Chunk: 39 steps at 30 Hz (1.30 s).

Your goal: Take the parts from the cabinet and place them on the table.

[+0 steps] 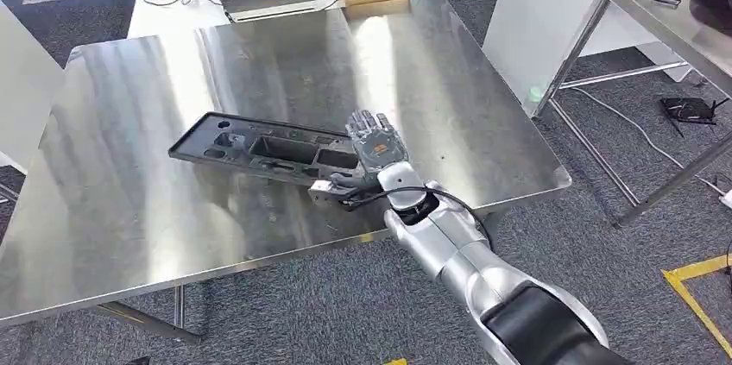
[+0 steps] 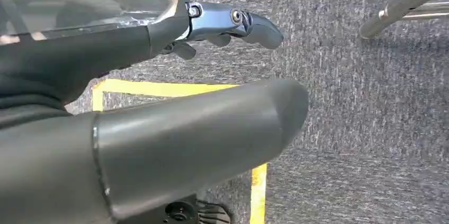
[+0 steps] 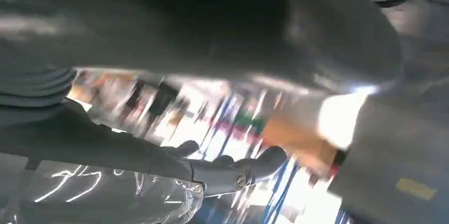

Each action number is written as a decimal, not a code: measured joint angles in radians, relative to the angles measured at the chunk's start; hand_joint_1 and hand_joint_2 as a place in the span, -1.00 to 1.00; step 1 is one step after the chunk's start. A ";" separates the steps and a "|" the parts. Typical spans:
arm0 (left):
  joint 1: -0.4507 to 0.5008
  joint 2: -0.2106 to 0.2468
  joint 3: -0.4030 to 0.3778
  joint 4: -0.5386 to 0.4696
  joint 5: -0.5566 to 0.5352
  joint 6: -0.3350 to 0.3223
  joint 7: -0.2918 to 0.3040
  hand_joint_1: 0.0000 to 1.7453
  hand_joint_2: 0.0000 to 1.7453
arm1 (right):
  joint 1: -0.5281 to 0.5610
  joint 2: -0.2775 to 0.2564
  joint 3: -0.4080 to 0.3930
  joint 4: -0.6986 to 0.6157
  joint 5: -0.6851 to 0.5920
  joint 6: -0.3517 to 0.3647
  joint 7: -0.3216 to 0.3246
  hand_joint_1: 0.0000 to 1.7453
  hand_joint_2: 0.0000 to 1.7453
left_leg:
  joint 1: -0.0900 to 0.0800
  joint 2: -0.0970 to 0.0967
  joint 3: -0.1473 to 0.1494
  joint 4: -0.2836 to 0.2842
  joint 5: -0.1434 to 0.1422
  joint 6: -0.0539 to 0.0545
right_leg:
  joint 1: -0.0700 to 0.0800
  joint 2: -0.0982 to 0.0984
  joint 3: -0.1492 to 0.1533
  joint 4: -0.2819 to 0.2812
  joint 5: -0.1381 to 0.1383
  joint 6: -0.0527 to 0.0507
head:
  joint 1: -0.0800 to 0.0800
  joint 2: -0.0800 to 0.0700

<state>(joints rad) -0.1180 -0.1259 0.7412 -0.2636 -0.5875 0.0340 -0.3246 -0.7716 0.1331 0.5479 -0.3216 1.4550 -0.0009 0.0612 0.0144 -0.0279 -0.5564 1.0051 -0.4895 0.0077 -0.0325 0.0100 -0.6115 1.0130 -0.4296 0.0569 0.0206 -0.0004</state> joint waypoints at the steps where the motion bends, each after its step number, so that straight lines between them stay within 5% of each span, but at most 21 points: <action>1: 0.000 0.002 0.000 0.000 -0.001 -0.004 0.002 -1.00 -1.00 | 0.001 0.006 -0.017 -0.002 -0.013 0.017 -0.032 -1.00 -1.00 | 0.000 0.000 0.000 0.000 0.000 0.000 | 0.000 0.000 0.000 0.000 0.000 0.000 | 0.000 0.000; 6: -0.002 0.006 0.016 -0.008 -0.001 -0.006 0.006 -1.00 -1.00 | 0.028 0.055 -0.039 -0.040 -0.017 0.056 -0.157 -1.00 -1.00 | 0.000 0.001 0.001 0.000 0.000 0.000 | 0.000 0.000 0.000 0.000 0.000 0.000 | 0.000 0.000; 24: 0.002 0.008 0.054 -0.018 -0.002 -0.005 -0.010 -1.00 -1.00 | 0.098 0.104 0.018 -0.156 -0.031 0.029 -0.228 -1.00 -1.00 | -0.001 0.000 0.000 0.001 0.000 0.000 | 0.000 0.000 0.001 0.000 0.000 0.000 | 0.000 0.000; 27: 0.018 0.003 0.087 -0.027 0.019 -0.008 -0.052 -1.00 -1.00 | 0.158 0.088 0.051 -0.334 -0.079 -0.052 -0.177 -1.00 -1.00 | -0.001 0.000 0.001 0.001 0.000 0.000 | 0.000 0.000 0.000 0.000 0.000 0.000 | 0.000 0.000; 32: 0.056 -0.019 0.173 -0.057 0.043 -0.014 -0.134 -1.00 -1.00 | 0.338 -0.029 0.025 -0.908 -0.199 -0.172 -0.113 -1.00 -1.00 | -0.002 0.000 0.001 0.001 -0.003 0.004 | 0.000 -0.001 0.002 -0.004 -0.001 0.000 | 0.000 0.000; 35: 0.068 -0.031 0.223 -0.082 0.045 -0.011 -0.159 -1.00 -1.00 | 0.502 -0.085 -0.065 -1.212 -0.325 -0.349 -0.166 -1.00 -1.00 | -0.002 -0.003 0.003 0.000 -0.005 0.007 | 0.000 -0.002 0.006 -0.008 -0.001 0.001 | 0.000 0.000; 39: 0.079 -0.047 0.277 -0.119 0.006 -0.003 -0.173 -1.00 -1.00 | 0.774 -0.114 -0.252 -1.520 -0.560 -0.630 -0.344 -1.00 -1.00 | -0.002 -0.004 0.003 0.000 -0.010 0.009 | 0.000 -0.003 0.008 -0.010 -0.003 0.004 | 0.000 0.000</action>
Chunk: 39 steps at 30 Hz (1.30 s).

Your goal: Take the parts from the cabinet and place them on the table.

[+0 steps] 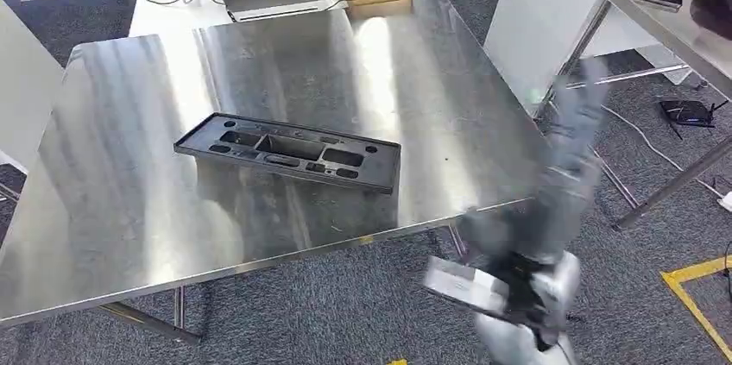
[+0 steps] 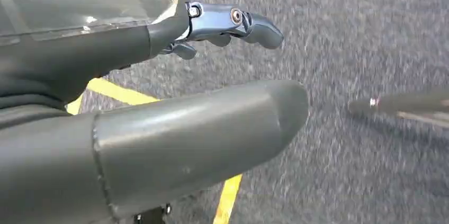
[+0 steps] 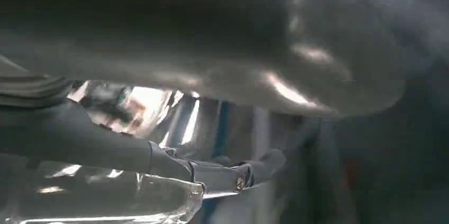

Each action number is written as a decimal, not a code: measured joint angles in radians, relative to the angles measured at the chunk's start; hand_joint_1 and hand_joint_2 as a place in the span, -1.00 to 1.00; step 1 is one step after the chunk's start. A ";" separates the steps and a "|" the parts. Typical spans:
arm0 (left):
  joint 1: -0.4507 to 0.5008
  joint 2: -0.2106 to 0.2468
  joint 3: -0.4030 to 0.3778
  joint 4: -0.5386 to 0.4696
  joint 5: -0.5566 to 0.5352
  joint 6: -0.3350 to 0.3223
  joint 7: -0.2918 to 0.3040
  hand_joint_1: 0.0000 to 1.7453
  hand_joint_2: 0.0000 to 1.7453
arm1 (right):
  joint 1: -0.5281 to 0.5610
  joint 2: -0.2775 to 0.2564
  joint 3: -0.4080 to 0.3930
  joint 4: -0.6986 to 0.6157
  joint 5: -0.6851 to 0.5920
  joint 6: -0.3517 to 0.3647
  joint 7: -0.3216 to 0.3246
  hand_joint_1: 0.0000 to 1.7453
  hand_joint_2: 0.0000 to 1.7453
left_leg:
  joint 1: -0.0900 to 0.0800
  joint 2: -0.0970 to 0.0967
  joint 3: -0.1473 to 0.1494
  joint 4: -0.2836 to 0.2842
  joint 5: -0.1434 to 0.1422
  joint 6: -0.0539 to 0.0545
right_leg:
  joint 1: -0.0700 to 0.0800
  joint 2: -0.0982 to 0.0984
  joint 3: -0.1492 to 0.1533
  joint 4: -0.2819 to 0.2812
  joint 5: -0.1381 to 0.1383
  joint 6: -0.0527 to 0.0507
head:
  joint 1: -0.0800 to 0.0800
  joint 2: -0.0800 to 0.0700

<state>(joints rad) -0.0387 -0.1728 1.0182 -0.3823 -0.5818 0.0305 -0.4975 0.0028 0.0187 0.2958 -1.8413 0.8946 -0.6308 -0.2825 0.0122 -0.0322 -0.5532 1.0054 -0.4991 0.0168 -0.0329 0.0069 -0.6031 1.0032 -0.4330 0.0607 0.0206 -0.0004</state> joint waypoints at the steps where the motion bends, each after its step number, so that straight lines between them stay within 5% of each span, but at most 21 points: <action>1: 0.001 -0.003 0.014 -0.011 -0.014 0.002 -0.003 -1.00 -1.00 | 0.063 0.001 -0.053 -0.067 -0.089 -0.042 -0.066 -1.00 -1.00 | 0.000 0.000 0.000 0.000 -0.002 0.000 | 0.000 0.000 0.001 0.000 0.000 0.000 | 0.000 0.000; 4: 0.000 -0.016 0.054 -0.040 -0.044 0.014 -0.011 -1.00 -1.00 | 0.216 0.034 -0.187 -0.193 -0.298 -0.055 -0.214 -1.00 -1.00 | 0.000 0.002 0.004 0.000 -0.005 0.000 | 0.000 0.002 0.004 0.000 -0.001 0.000 | 0.000 0.000; 7: -0.001 -0.031 0.089 -0.069 -0.055 0.016 -0.020 -1.00 -1.00 | 0.304 0.084 -0.286 -0.255 -0.440 -0.039 -0.289 -1.00 -1.00 | 0.000 0.004 0.006 0.000 -0.005 0.000 | 0.000 0.003 0.005 0.000 -0.001 0.000 | 0.000 0.000; 13: -0.003 -0.059 0.159 -0.132 -0.071 0.015 -0.013 -1.00 -1.00 | 0.354 0.234 -0.556 -0.223 -0.628 0.101 -0.280 -1.00 -1.00 | 0.000 0.005 0.011 -0.001 -0.005 0.000 | 0.000 0.003 0.011 0.000 -0.002 0.001 | 0.000 0.000; 16: -0.003 -0.064 0.181 -0.146 -0.081 0.014 -0.010 -1.00 -1.00 | 0.354 0.273 -0.655 -0.182 -0.665 0.105 -0.238 -1.00 -1.00 | 0.000 0.005 0.013 -0.001 -0.005 0.000 | 0.000 0.003 0.013 0.000 -0.002 0.001 | 0.000 0.000; 19: -0.004 -0.065 0.195 -0.147 -0.092 0.017 -0.010 -1.00 -1.00 | 0.334 0.295 -0.741 -0.086 -0.688 0.088 -0.165 -1.00 -1.00 | 0.000 0.005 0.014 -0.001 -0.005 0.000 | 0.000 0.004 0.014 0.000 -0.003 0.002 | 0.000 0.000; 25: -0.010 -0.064 0.225 -0.146 -0.100 0.016 -0.010 -1.00 -1.00 | 0.189 0.315 -1.075 0.345 -0.700 0.138 -0.259 -1.00 -1.00 | -0.005 0.000 0.016 -0.001 -0.005 0.002 | 0.003 -0.001 0.018 -0.001 -0.005 0.006 | 0.000 0.000; 31: -0.012 -0.057 0.249 -0.127 -0.121 0.037 0.033 -1.00 -1.00 | 0.064 0.306 -1.280 0.714 -0.679 0.138 -0.023 -1.00 -1.00 | -0.008 0.001 0.016 0.005 -0.011 0.012 | -0.001 0.001 0.020 -0.003 -0.005 0.008 | 0.000 0.000; 36: -0.013 -0.033 0.263 -0.068 -0.143 0.078 0.085 -1.00 -1.00 | 0.014 0.265 -1.373 1.090 -0.601 0.064 0.137 -1.00 -1.00 | -0.018 0.001 0.017 0.011 -0.008 0.029 | -0.009 0.001 0.028 -0.009 0.001 0.028 | 0.000 0.000; 37: -0.013 -0.030 0.263 -0.056 -0.148 0.090 0.099 -1.00 -1.00 | 0.010 0.257 -1.375 1.154 -0.568 0.046 0.170 -1.00 -1.00 | -0.014 0.002 0.021 -0.007 0.005 0.039 | -0.005 0.001 0.030 -0.011 0.002 0.033 | 0.001 0.000; 39: -0.013 -0.026 0.265 -0.032 -0.155 0.109 0.128 -1.00 -1.00 | 0.000 0.247 -1.373 1.264 -0.501 0.048 0.205 -1.00 -1.00 | -0.006 0.008 0.026 -0.017 0.020 0.052 | -0.006 -0.002 -0.003 0.061 -0.060 0.017 | 0.007 0.000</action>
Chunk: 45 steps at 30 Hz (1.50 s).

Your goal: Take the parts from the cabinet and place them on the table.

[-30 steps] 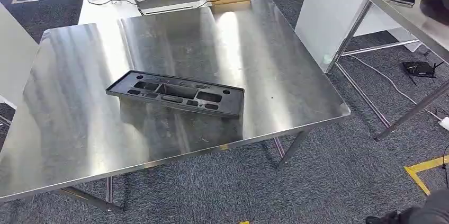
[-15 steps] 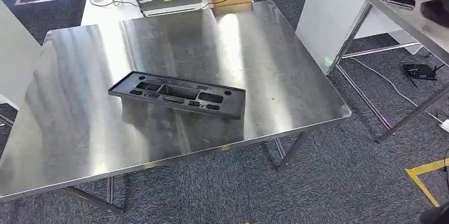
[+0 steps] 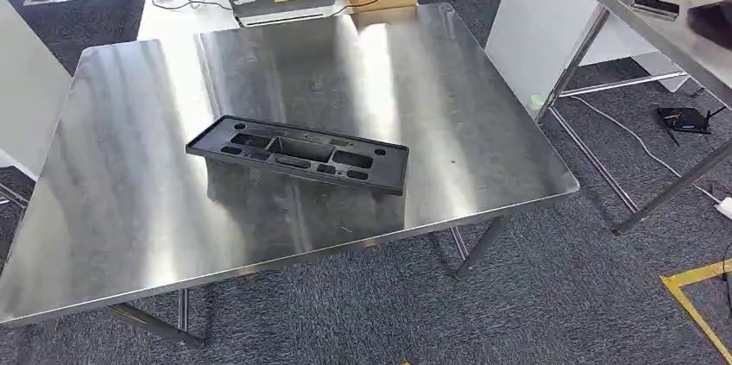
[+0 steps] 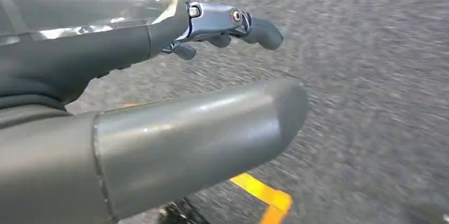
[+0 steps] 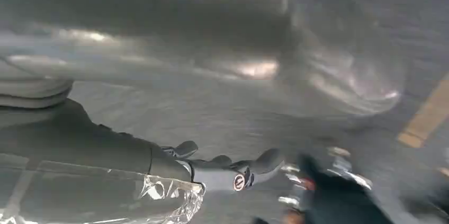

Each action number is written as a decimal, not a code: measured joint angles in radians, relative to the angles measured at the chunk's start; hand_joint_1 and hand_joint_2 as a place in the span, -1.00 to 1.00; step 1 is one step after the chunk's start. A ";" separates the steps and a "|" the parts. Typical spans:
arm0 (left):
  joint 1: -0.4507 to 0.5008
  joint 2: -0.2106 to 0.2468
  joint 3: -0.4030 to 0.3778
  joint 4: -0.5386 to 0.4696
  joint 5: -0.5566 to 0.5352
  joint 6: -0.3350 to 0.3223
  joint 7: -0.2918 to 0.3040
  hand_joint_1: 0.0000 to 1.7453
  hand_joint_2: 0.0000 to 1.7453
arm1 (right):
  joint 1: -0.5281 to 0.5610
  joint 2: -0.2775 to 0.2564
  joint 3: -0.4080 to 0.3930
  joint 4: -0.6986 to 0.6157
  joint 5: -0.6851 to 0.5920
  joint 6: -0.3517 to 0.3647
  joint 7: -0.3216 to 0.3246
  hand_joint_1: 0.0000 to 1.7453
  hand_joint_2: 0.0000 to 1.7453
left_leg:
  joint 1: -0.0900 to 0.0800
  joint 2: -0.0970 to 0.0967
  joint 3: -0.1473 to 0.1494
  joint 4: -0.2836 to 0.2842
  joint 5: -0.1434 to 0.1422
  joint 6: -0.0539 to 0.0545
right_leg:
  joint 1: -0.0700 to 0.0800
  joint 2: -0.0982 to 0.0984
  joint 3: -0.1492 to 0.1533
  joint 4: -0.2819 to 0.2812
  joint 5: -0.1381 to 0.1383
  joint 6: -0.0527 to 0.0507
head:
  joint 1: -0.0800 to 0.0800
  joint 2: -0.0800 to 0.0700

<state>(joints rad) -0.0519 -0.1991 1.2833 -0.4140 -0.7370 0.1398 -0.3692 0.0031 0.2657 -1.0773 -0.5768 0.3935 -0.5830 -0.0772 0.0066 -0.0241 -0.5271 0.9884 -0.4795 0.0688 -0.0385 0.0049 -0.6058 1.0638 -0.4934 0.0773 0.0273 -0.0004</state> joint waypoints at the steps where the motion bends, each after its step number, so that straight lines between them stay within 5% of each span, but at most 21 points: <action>1: 0.001 0.004 0.003 0.012 -0.006 0.007 0.013 -1.00 -1.00 | -0.004 -0.005 0.003 0.040 0.026 0.009 0.009 -1.00 -1.00 | 0.000 0.002 -0.005 0.000 0.003 0.002 | -0.001 0.000 -0.031 0.077 -0.039 -0.006 | 0.001 0.000; 4: 0.001 0.010 0.008 0.046 -0.016 0.031 0.045 -1.00 -1.00 | -0.009 -0.031 0.020 0.137 0.098 0.028 0.014 -1.00 -1.00 | -0.004 0.004 -0.018 0.001 0.011 0.000 | 0.001 0.000 -0.090 0.256 -0.102 0.001 | 0.000 0.000; 6: 0.001 0.014 0.010 0.065 -0.021 0.049 0.061 -1.00 -1.00 | -0.012 -0.049 0.047 0.184 0.161 0.029 0.013 -1.00 -1.00 | -0.002 0.003 -0.022 0.002 0.016 -0.007 | -0.001 0.000 -0.022 0.154 -0.063 0.022 | 0.001 0.000; 8: 0.000 0.015 0.011 0.080 -0.030 0.060 0.073 -1.00 -1.00 | -0.025 -0.067 0.078 0.219 0.197 0.031 0.012 -1.00 -1.00 | 0.002 0.002 -0.027 0.008 0.020 -0.016 | -0.005 0.000 0.107 -0.059 -0.012 0.036 | 0.001 0.000; 13: -0.003 0.022 0.011 0.106 -0.049 0.089 0.123 -1.00 -1.00 | -0.037 -0.085 0.144 0.279 0.273 0.022 0.017 -1.00 -1.00 | -0.002 -0.010 -0.044 0.015 0.033 -0.052 | 0.005 0.008 0.089 -0.068 -0.003 -0.022 | 0.000 0.000; 16: -0.004 0.022 0.011 0.115 -0.051 0.092 0.127 -1.00 -1.00 | -0.041 -0.089 0.167 0.298 0.282 0.019 0.020 -1.00 -1.00 | 0.007 0.013 -0.089 0.132 -0.095 -0.063 | 0.000 -0.006 0.066 -0.070 0.017 -0.058 | -0.004 0.000; 18: -0.005 0.023 0.011 0.120 -0.052 0.093 0.127 -1.00 -1.00 | -0.042 -0.091 0.177 0.308 0.283 0.018 0.021 -1.00 -1.00 | 0.008 0.017 -0.135 0.279 -0.181 -0.072 | 0.004 -0.014 0.052 -0.068 0.033 -0.063 | -0.004 0.000; 19: -0.005 0.024 0.011 0.122 -0.052 0.095 0.128 -1.00 -1.00 | -0.042 -0.093 0.181 0.311 0.284 0.018 0.023 -1.00 -1.00 | 0.010 0.017 -0.139 0.316 -0.186 -0.074 | 0.006 -0.017 0.041 -0.068 0.042 -0.062 | -0.004 0.000; 21: -0.005 0.024 0.011 0.125 -0.059 0.105 0.145 -1.00 -1.00 | -0.041 -0.093 0.185 0.317 0.292 0.018 0.028 -1.00 -1.00 | 0.014 0.019 -0.080 0.255 -0.131 -0.074 | 0.006 -0.019 0.023 -0.066 0.055 -0.055 | -0.004 0.000; 23: -0.007 0.025 0.011 0.129 -0.061 0.113 0.165 -1.00 -1.00 | -0.042 -0.093 0.196 0.325 0.311 0.016 0.048 -1.00 -1.00 | 0.019 0.022 0.053 0.060 -0.068 -0.073 | 0.005 -0.019 0.013 -0.064 0.067 -0.044 | -0.004 0.000; 24: -0.011 0.024 0.011 0.130 -0.065 0.121 0.175 -1.00 -1.00 | -0.041 -0.093 0.202 0.327 0.319 0.013 0.059 -1.00 -1.00 | 0.018 0.021 0.092 -0.009 -0.085 -0.071 | 0.011 -0.020 0.009 -0.063 0.072 -0.035 | -0.005 0.000; 28: -0.014 0.021 0.010 0.139 -0.092 0.169 0.243 -1.00 -1.00 | -0.043 -0.086 0.226 0.335 0.361 0.009 0.097 -1.00 -1.00 | 0.001 0.015 0.066 -0.001 -0.063 -0.043 | 0.009 -0.022 0.011 -0.074 0.102 -0.004 | 0.000 0.000; 29: -0.015 0.017 0.010 0.143 -0.096 0.178 0.261 -1.00 -1.00 | -0.042 -0.086 0.231 0.338 0.368 0.009 0.100 -1.00 -1.00 | 0.009 0.020 0.057 -0.011 -0.044 -0.024 | 0.011 -0.021 0.002 -0.066 0.099 0.002 | 0.002 0.000; 32: -0.018 0.011 0.005 0.150 -0.130 0.202 0.315 -1.00 -1.00 | -0.041 -0.082 0.247 0.343 0.399 0.011 0.115 -1.00 -1.00 | 0.001 0.023 0.017 -0.010 -0.013 -0.004 | 0.010 -0.014 -0.058 0.096 -0.051 -0.031 | 0.002 0.000; 33: -0.018 0.010 0.003 0.154 -0.134 0.208 0.331 -1.00 -1.00 | -0.042 -0.083 0.255 0.344 0.411 0.016 0.119 -1.00 -1.00 | -0.001 0.025 0.003 -0.009 -0.002 -0.002 | 0.012 -0.011 -0.077 0.176 -0.092 -0.032 | 0.002 0.000; 35: -0.019 0.001 0.003 0.159 -0.137 0.221 0.362 -1.00 -1.00 | -0.041 -0.085 0.270 0.347 0.434 0.022 0.130 -1.00 -1.00 | -0.007 0.027 -0.024 -0.007 0.018 -0.002 | 0.013 -0.010 -0.068 0.246 -0.098 -0.017 | 0.002 0.000; 38: -0.020 -0.005 0.003 0.163 -0.142 0.231 0.376 -1.00 -1.00 | -0.043 -0.086 0.292 0.349 0.450 0.031 0.134 -1.00 -1.00 | -0.009 0.025 -0.047 -0.006 0.043 -0.007 | 0.018 -0.010 0.087 0.049 -0.028 0.001 | 0.002 0.000; 40: -0.022 -0.008 0.003 0.165 -0.142 0.231 0.378 -1.00 -1.00 | -0.048 -0.088 0.302 0.349 0.452 0.031 0.134 -1.00 -1.00 | -0.017 0.023 -0.059 0.000 0.058 -0.016 | 0.030 -0.007 0.197 -0.118 -0.040 -0.014 | 0.003 0.000; 43: -0.022 -0.009 0.002 0.167 -0.142 0.234 0.374 -1.00 -1.00 | -0.046 -0.088 0.308 0.349 0.465 0.034 0.137 -1.00 -1.00 | -0.014 0.023 -0.066 -0.002 0.083 -0.032 | 0.036 -0.006 0.172 -0.114 -0.034 -0.026 | 0.001 0.000; 44: -0.020 -0.008 0.002 0.167 -0.142 0.235 0.372 -1.00 -1.00 | -0.045 -0.085 0.308 0.351 0.468 0.034 0.138 -1.00 -1.00 | -0.016 0.019 -0.071 0.000 0.085 -0.038 | 0.017 -0.009 0.161 -0.121 -0.024 -0.042 | 0.002 0.000; 45: -0.020 -0.007 0.002 0.167 -0.142 0.237 0.368 -1.00 -1.00 | -0.048 -0.084 0.308 0.351 0.468 0.034 0.138 -1.00 -1.00 | -0.011 0.020 -0.085 0.019 0.051 -0.045 | 0.013 -0.014 0.154 -0.120 -0.013 -0.051 | 0.000 0.000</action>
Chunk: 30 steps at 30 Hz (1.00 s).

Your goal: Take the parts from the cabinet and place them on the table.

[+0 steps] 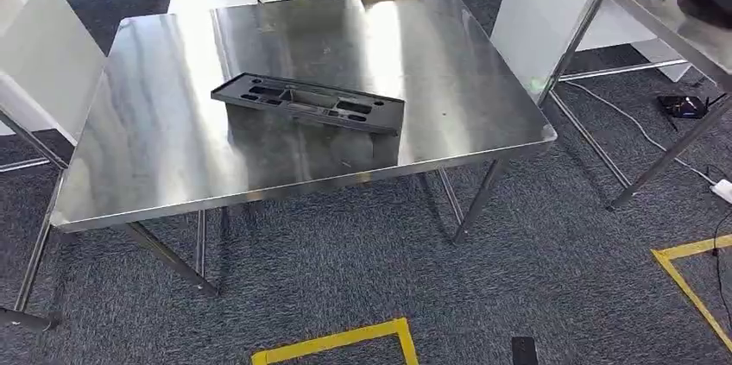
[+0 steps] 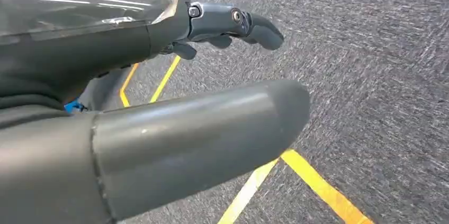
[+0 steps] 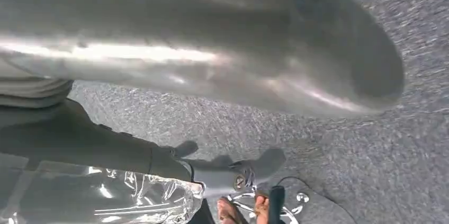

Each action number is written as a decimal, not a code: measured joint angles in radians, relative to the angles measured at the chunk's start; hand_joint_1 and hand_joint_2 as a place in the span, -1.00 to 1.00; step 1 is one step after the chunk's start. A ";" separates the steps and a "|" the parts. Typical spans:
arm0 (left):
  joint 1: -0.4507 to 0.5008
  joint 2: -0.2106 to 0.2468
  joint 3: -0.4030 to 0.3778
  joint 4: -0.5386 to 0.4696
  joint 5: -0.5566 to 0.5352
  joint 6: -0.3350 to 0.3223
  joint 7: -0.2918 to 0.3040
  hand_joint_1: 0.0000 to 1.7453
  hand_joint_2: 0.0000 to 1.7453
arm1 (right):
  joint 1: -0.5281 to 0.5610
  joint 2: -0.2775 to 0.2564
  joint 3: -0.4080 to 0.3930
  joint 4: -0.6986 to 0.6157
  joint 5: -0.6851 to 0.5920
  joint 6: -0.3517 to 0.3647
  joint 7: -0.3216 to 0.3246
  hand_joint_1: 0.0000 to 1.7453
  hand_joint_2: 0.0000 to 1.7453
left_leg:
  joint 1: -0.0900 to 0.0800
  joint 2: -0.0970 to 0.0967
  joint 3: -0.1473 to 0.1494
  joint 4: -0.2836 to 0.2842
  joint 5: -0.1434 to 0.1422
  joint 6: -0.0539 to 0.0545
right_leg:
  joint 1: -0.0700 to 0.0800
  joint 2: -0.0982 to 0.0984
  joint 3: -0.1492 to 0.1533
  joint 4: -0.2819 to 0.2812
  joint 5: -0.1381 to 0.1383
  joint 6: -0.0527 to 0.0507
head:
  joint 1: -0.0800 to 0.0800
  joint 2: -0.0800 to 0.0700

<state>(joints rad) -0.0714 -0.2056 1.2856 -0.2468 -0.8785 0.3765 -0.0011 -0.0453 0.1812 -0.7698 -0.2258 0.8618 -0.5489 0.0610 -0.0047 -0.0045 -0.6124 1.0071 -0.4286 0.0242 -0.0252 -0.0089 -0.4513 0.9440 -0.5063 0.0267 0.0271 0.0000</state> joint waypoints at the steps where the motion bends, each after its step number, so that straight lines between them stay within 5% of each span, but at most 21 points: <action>1: -0.001 0.000 0.000 0.000 -0.001 0.002 -0.001 -1.00 -1.00 | 0.000 -0.001 0.000 0.000 0.000 0.000 0.002 -1.00 -1.00 | 0.003 0.001 -0.015 0.045 -0.060 -0.005 | -0.001 -0.001 -0.013 0.000 0.010 -0.016 | -0.003 0.000; 3: -0.001 0.000 0.000 0.000 -0.003 0.003 -0.004 -1.00 -1.00 | 0.002 -0.002 0.000 0.000 0.002 -0.003 0.003 -1.00 -1.00 | 0.010 0.001 -0.055 0.198 -0.175 -0.019 | 0.002 -0.005 -0.038 0.001 0.031 -0.021 | -0.004 0.000; 4: -0.001 0.000 0.000 0.000 -0.003 0.005 -0.006 -1.00 -1.00 | 0.002 -0.002 0.000 0.000 0.002 -0.004 0.004 -1.00 -1.00 | 0.014 0.001 -0.067 0.265 -0.198 -0.024 | 0.002 -0.007 -0.052 0.003 0.041 -0.018 | -0.005 0.000; 5: -0.001 0.000 0.000 0.000 -0.003 0.006 -0.008 -1.00 -1.00 | 0.002 -0.002 0.000 0.000 0.002 -0.004 0.005 -1.00 -1.00 | 0.018 0.001 -0.064 0.295 -0.187 -0.028 | 0.001 -0.009 -0.057 0.006 0.050 -0.015 | -0.005 0.000; 6: -0.001 0.000 0.000 0.000 -0.003 0.008 -0.009 -1.00 -1.00 | 0.002 -0.002 -0.001 0.000 0.002 -0.005 0.006 -1.00 -1.00 | 0.024 0.001 -0.040 0.282 -0.148 -0.032 | -0.001 -0.010 -0.074 0.012 0.059 -0.010 | -0.005 0.000; 8: -0.001 0.000 0.000 0.000 -0.002 0.008 -0.011 -1.00 -1.00 | 0.003 -0.002 -0.001 0.000 0.002 -0.005 0.007 -1.00 -1.00 | 0.034 0.002 0.057 0.158 -0.078 -0.041 | -0.008 -0.009 -0.102 0.030 0.069 0.004 | -0.005 0.000; 9: -0.002 -0.001 0.000 0.000 0.001 0.008 -0.012 -1.00 -1.00 | 0.002 -0.002 -0.002 0.000 0.001 -0.005 0.007 -1.00 -1.00 | 0.040 0.002 0.123 0.063 -0.076 -0.045 | -0.007 -0.010 -0.113 0.043 0.072 0.009 | -0.006 0.000; 10: -0.005 -0.005 0.000 0.000 0.004 0.008 -0.013 -1.00 -1.00 | 0.002 -0.005 -0.002 0.000 0.001 -0.005 0.007 -1.00 -1.00 | 0.033 -0.003 0.162 -0.002 -0.114 -0.047 | -0.003 -0.010 -0.128 0.055 0.076 0.017 | -0.008 0.000; 14: -0.004 -0.006 0.000 0.001 0.008 0.008 -0.017 -1.00 -1.00 | 0.003 -0.006 -0.006 0.000 -0.037 0.005 -0.022 -1.00 -1.00 | 0.020 -0.003 0.130 -0.011 -0.102 0.001 | 0.001 -0.010 -0.140 0.048 0.109 0.057 | -0.003 0.000; 16: -0.007 -0.008 0.000 0.001 0.008 0.008 -0.021 -1.00 -1.00 | 0.000 -0.006 -0.032 0.000 -0.120 0.031 -0.061 -1.00 -1.00 | 0.020 0.006 0.104 -0.012 -0.077 0.033 | -0.004 -0.003 -0.168 0.104 0.033 0.038 | 0.001 0.000; 18: -0.006 -0.008 0.000 0.001 0.008 0.008 -0.025 -1.00 -1.00 | 0.000 -0.004 -0.066 -0.001 -0.163 0.049 -0.093 -1.00 -1.00 | 0.017 0.007 0.073 -0.012 -0.053 0.041 | -0.004 0.001 -0.216 0.254 -0.073 0.024 | 0.005 0.000; 20: -0.006 -0.008 0.000 0.001 0.008 0.008 -0.030 -1.00 -1.00 | 0.000 -0.011 -0.085 -0.002 -0.167 0.061 -0.124 -1.00 -1.00 | 0.012 0.008 0.039 -0.010 -0.027 0.041 | -0.002 0.005 -0.232 0.372 -0.105 0.034 | 0.004 0.000; 21: -0.006 -0.008 0.000 0.001 0.008 0.008 -0.034 -1.00 -1.00 | 0.000 -0.014 -0.092 -0.002 -0.172 0.068 -0.139 -1.00 -1.00 | 0.010 0.008 0.033 -0.009 -0.016 0.040 | -0.001 0.004 -0.212 0.372 -0.089 0.043 | 0.004 0.000; 23: -0.005 -0.008 0.000 0.001 0.008 0.008 -0.041 -1.00 -1.00 | -0.003 -0.017 -0.108 -0.004 -0.178 0.077 -0.160 -1.00 -1.00 | 0.008 0.008 0.002 -0.008 0.009 0.037 | 0.000 0.005 -0.108 0.251 -0.025 0.061 | 0.004 0.000; 24: -0.006 -0.010 0.000 0.001 0.008 0.008 -0.042 -1.00 -1.00 | -0.006 -0.018 -0.111 -0.004 -0.180 0.077 -0.163 -1.00 -1.00 | 0.008 0.006 -0.007 -0.007 0.020 0.033 | 0.002 0.005 -0.035 0.149 -0.015 0.057 | 0.004 0.000; 25: -0.006 -0.011 0.000 0.001 0.008 0.008 -0.044 -1.00 -1.00 | -0.009 -0.021 -0.113 -0.005 -0.180 0.078 -0.167 -1.00 -1.00 | 0.007 0.006 -0.012 -0.007 0.029 0.028 | 0.006 0.007 0.031 0.052 -0.034 0.043 | 0.004 0.000; 26: -0.005 -0.013 0.000 0.001 0.008 0.008 -0.045 -1.00 -1.00 | -0.012 -0.022 -0.114 -0.005 -0.180 0.079 -0.171 -1.00 -1.00 | 0.002 0.008 -0.016 -0.007 0.040 0.020 | 0.017 0.007 0.067 -0.013 -0.052 0.034 | 0.003 0.000; 29: -0.003 -0.013 0.000 0.001 0.008 0.008 -0.050 -1.00 -1.00 | -0.011 -0.024 -0.130 -0.005 -0.193 0.090 -0.188 -1.00 -1.00 | 0.005 0.007 -0.020 -0.016 0.072 0.004 | 0.022 0.007 0.038 -0.004 -0.037 0.017 | 0.004 0.000; 30: 0.002 -0.013 0.000 0.001 0.006 0.008 -0.050 -1.00 -1.00 | -0.013 -0.023 -0.135 -0.005 -0.196 0.092 -0.192 -1.00 -1.00 | 0.012 0.005 -0.029 -0.007 0.054 -0.003 | -0.004 0.003 0.026 -0.007 -0.021 0.003 | 0.003 0.000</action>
<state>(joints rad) -0.0698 -0.2186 1.2856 -0.2457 -0.8721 0.3841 -0.0515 -0.0581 0.1579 -0.9048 -0.2308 0.6653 -0.4570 -0.1312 0.0074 0.0005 -0.6416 1.0004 -0.3749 0.0210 -0.0287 -0.0056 -0.4255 0.9371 -0.5269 0.0294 0.0302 -0.0004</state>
